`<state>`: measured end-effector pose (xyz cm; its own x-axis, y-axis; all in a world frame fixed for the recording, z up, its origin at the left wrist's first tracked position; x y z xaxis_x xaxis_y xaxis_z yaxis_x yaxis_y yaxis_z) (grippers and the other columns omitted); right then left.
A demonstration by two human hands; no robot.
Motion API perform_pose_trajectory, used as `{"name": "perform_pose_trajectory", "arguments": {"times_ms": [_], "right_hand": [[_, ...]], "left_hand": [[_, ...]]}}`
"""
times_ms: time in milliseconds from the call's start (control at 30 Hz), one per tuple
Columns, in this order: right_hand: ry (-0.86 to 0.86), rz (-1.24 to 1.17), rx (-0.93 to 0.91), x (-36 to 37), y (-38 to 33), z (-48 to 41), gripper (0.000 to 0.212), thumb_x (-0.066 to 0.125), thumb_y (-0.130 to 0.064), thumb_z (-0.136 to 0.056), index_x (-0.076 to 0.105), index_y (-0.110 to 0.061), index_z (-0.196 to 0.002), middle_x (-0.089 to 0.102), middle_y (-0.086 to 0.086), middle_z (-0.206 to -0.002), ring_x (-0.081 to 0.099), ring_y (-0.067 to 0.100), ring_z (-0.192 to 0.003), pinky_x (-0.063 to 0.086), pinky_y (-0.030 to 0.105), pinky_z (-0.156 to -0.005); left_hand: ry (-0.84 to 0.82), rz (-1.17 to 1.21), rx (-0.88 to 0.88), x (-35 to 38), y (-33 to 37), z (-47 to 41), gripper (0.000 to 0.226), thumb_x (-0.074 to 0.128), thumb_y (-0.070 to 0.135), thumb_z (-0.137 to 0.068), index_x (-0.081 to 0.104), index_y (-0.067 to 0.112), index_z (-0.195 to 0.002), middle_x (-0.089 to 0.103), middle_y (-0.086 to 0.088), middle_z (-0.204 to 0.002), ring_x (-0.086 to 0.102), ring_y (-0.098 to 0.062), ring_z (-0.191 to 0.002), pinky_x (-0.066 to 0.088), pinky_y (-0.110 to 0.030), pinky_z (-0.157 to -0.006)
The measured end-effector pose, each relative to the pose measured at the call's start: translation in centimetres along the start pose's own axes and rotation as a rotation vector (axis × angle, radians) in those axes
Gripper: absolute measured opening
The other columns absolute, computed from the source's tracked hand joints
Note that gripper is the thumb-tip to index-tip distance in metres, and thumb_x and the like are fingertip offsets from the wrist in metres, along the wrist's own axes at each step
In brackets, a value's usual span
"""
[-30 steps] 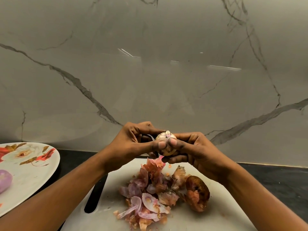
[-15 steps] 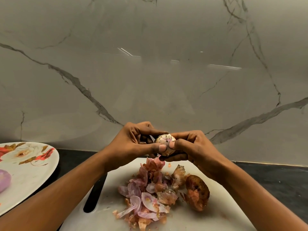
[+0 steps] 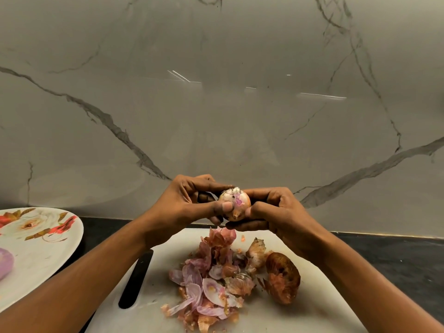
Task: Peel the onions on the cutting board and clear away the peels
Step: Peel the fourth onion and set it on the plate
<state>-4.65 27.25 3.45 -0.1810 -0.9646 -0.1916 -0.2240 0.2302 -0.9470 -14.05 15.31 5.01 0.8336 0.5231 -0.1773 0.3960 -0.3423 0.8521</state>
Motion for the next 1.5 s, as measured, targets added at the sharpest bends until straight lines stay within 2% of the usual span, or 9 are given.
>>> {"name": "perform_pose_trajectory", "arguments": {"times_ms": [233, 500, 700, 1000, 1200, 1267, 1333, 1400, 1500], "right_hand": [[0.039, 0.037, -0.008, -0.1, 0.1, 0.0, 0.033, 0.071, -0.001, -0.095, 0.072, -0.004, -0.128, 0.08, 0.015, -0.113, 0.079, 0.035, -0.101, 0.064, 0.045, -0.093], [0.053, 0.056, -0.029, -0.3, -0.2, 0.1, 0.037, 0.066, 0.009, -0.095, 0.072, -0.007, -0.128, 0.08, 0.014, -0.111, 0.079, 0.033, -0.1, 0.064, 0.035, -0.087], [0.059, 0.045, -0.007, -0.2, 0.0, 0.1, 0.034, 0.074, 0.0, -0.093, 0.073, -0.008, -0.126, 0.08, 0.013, -0.111, 0.079, 0.031, -0.102, 0.064, 0.035, -0.087], [0.117, 0.066, -0.058, -0.6, -0.2, 0.1, 0.036, 0.076, 0.004, -0.091, 0.074, -0.009, -0.125, 0.081, 0.01, -0.107, 0.079, 0.03, -0.099, 0.065, 0.037, -0.087], [0.055, -0.034, -0.006, -0.5, 0.0, 0.0, 0.048, 0.065, -0.004, -0.087, 0.069, -0.01, -0.134, 0.079, 0.015, -0.116, 0.077, 0.037, -0.106, 0.063, 0.043, -0.097], [0.041, -0.081, 0.01, -0.4, 0.1, -0.1, 0.041, 0.064, 0.002, -0.096, 0.067, -0.011, -0.135, 0.078, 0.016, -0.12, 0.076, 0.038, -0.109, 0.062, 0.042, -0.098], [0.047, -0.087, 0.017, -0.5, 0.2, -0.2, 0.039, 0.068, -0.003, -0.097, 0.067, -0.011, -0.135, 0.077, 0.014, -0.121, 0.076, 0.036, -0.11, 0.062, 0.041, -0.098], [0.068, -0.036, 0.012, -0.7, 0.2, -0.1, 0.045, 0.077, -0.01, -0.09, 0.067, -0.012, -0.133, 0.079, 0.011, -0.118, 0.077, 0.03, -0.109, 0.062, 0.04, -0.097], [0.095, 0.026, 0.006, -0.9, 0.4, 0.0, 0.044, 0.081, -0.006, -0.088, 0.068, -0.011, -0.13, 0.08, 0.01, -0.114, 0.078, 0.028, -0.107, 0.063, 0.039, -0.095]], "left_hand": [[-0.012, -0.01, 0.015, 0.3, 0.1, 0.1, 0.038, 0.082, 0.006, -0.08, 0.079, 0.007, -0.118, 0.069, -0.005, -0.098, 0.072, -0.025, -0.083, 0.063, -0.03, -0.069], [-0.002, 0.021, 0.002, -0.1, -0.2, 0.0, 0.038, 0.08, 0.009, -0.082, 0.079, 0.007, -0.119, 0.07, -0.008, -0.101, 0.073, -0.034, -0.087, 0.066, -0.034, -0.072], [-0.003, 0.017, -0.002, 0.0, -0.3, 0.0, 0.037, 0.081, 0.008, -0.081, 0.079, 0.006, -0.118, 0.07, -0.01, -0.103, 0.074, -0.031, -0.086, 0.065, -0.031, -0.07], [0.026, 0.044, 0.0, -0.1, -0.4, -0.1, 0.035, 0.079, 0.01, -0.084, 0.078, 0.006, -0.119, 0.071, -0.013, -0.102, 0.074, -0.034, -0.087, 0.064, -0.032, -0.071], [0.052, 0.044, -0.03, -0.5, -0.6, 0.0, 0.038, 0.077, 0.013, -0.084, 0.076, 0.006, -0.122, 0.076, -0.011, -0.108, 0.076, -0.034, -0.09, 0.064, -0.031, -0.073], [0.064, 0.043, -0.045, -0.7, -0.8, 0.0, 0.04, 0.077, 0.013, -0.084, 0.074, 0.006, -0.124, 0.076, -0.014, -0.111, 0.076, -0.035, -0.09, 0.064, -0.031, -0.075], [0.067, 0.042, -0.063, -0.7, -0.9, 0.0, 0.041, 0.077, 0.014, -0.084, 0.072, 0.007, -0.124, 0.076, -0.013, -0.114, 0.077, -0.036, -0.092, 0.065, -0.033, -0.077], [0.058, 0.033, -0.082, -0.5, -1.1, 0.0, 0.041, 0.079, 0.016, -0.085, 0.071, 0.008, -0.124, 0.075, -0.011, -0.116, 0.077, -0.036, -0.096, 0.064, -0.033, -0.079], [0.024, 0.045, -0.118, 0.1, -1.7, -0.1, 0.04, 0.083, 0.019, -0.088, 0.071, 0.011, -0.125, 0.073, -0.009, -0.12, 0.076, -0.034, -0.102, 0.064, -0.035, -0.083]]}}
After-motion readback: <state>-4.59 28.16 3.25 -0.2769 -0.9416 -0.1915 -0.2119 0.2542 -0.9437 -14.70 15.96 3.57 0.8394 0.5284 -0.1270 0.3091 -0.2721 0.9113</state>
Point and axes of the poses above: each hand's wrist, its own z-axis away from the middle knuckle, its own x-axis out of the palm, y = z × x, the point moved 10 cm from there along -z, towards the middle knuckle
